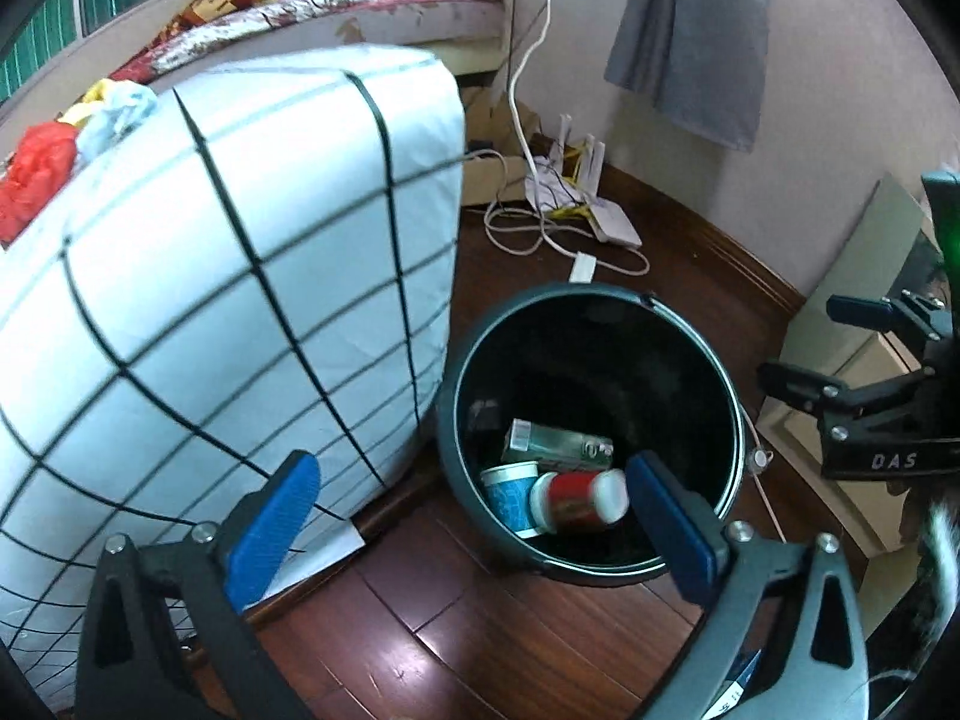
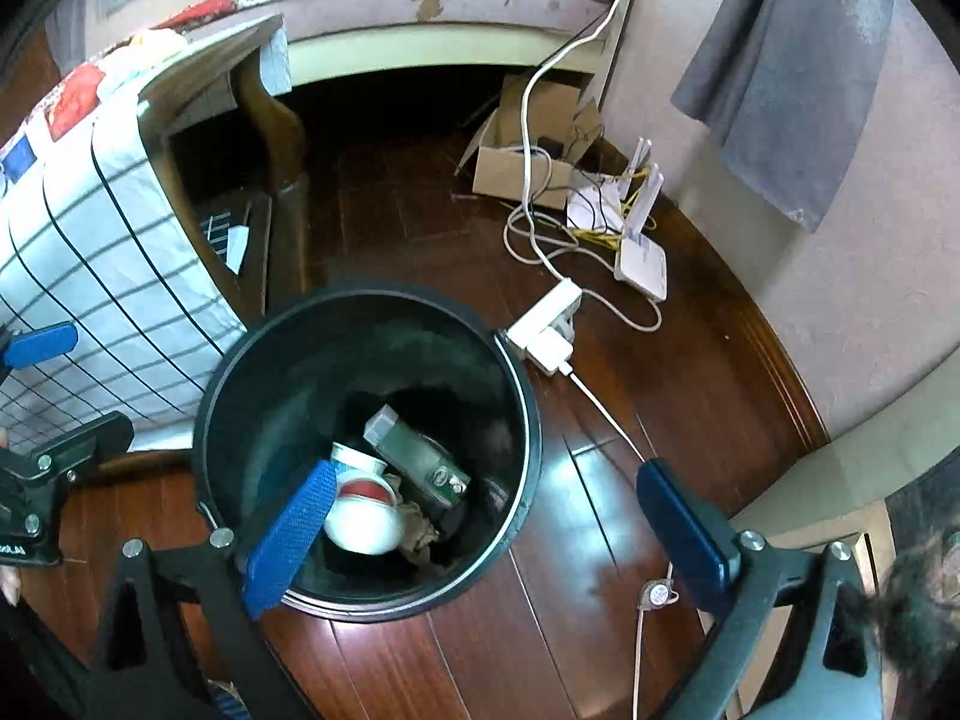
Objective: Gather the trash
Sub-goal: 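Carry the red cup and milk carton over the bin and release both, then move both tools back over the table toward the remaining items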
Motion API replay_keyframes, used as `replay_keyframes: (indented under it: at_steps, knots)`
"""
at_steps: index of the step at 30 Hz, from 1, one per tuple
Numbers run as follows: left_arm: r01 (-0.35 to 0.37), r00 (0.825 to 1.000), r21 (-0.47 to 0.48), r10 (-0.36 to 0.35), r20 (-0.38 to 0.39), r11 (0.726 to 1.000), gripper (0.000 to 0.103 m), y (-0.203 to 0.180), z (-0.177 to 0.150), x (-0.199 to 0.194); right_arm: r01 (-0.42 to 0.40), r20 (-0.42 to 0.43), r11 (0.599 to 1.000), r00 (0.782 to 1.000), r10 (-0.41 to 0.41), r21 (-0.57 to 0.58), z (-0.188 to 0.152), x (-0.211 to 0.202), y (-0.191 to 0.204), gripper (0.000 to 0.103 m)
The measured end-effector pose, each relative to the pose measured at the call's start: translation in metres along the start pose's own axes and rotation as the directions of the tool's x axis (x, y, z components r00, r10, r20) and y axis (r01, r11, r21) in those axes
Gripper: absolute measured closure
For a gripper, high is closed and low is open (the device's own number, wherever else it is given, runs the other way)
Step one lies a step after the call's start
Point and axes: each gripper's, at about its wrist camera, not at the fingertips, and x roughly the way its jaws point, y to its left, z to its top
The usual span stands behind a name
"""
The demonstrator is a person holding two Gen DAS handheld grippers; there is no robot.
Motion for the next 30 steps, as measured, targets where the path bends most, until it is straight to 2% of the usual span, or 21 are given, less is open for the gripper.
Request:
replay_keyframes:
  at_steps: [5,13,22,30]
  knots:
    - [-0.013,0.999,-0.014,0.014,0.03,1.0,0.001,0.008,-0.001,-0.023,0.001,0.038,1.0,0.999,-0.001,-0.001,0.004,-0.008,0.007,0.001]
    - [-0.037,0.996,-0.049,0.041,0.076,0.998,0.001,0.02,0.0,-0.053,-0.041,0.107,0.999,0.993,0.039,0.015,0.016,-0.034,0.018,0.001]
    - [-0.072,0.987,-0.1,0.085,0.137,0.992,0.001,0.048,0.005,-0.088,-0.081,0.181,0.997,0.98,0.081,-0.005,0.037,-0.062,0.047,0.001]
    - [-0.11,0.974,-0.156,0.137,0.178,0.982,0.001,0.08,0.003,-0.109,-0.125,0.236,0.991,0.962,0.134,-0.056,0.059,-0.081,0.089,0.001]
